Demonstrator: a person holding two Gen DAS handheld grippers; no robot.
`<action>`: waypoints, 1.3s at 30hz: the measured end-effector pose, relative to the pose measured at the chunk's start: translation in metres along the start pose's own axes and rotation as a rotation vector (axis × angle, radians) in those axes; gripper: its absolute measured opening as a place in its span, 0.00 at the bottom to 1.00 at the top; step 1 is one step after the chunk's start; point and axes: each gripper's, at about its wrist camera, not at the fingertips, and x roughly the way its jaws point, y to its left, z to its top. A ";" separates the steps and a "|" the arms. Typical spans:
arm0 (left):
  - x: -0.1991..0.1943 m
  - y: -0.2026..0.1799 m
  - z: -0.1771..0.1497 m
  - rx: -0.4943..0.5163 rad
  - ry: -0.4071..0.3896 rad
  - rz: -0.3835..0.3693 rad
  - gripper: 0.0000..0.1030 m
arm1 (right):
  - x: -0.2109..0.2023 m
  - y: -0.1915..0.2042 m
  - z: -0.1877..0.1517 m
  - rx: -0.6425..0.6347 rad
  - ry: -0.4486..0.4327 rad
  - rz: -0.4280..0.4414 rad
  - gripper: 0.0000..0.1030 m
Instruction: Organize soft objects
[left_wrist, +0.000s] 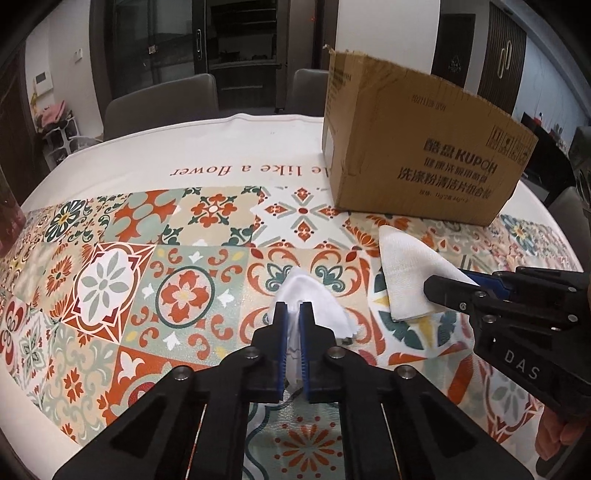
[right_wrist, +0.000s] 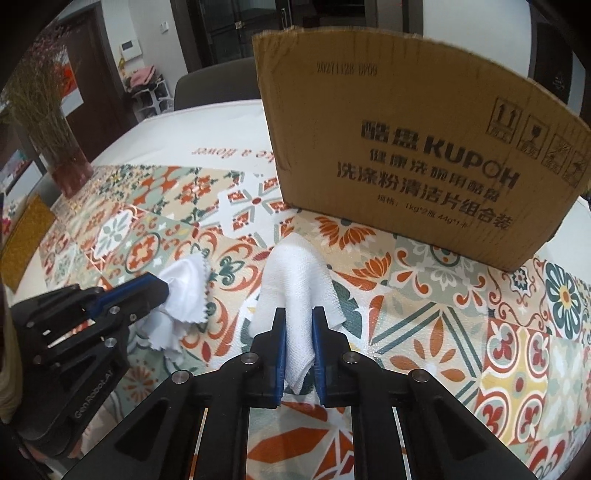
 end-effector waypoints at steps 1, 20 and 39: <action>-0.002 0.000 0.001 -0.004 -0.005 -0.003 0.07 | -0.003 0.000 0.001 0.003 -0.007 0.003 0.13; -0.074 -0.022 0.027 -0.013 -0.158 -0.023 0.05 | -0.073 -0.010 0.008 0.076 -0.132 0.003 0.13; -0.107 -0.040 0.022 0.016 -0.211 -0.028 0.04 | -0.115 -0.016 -0.001 0.097 -0.200 -0.009 0.13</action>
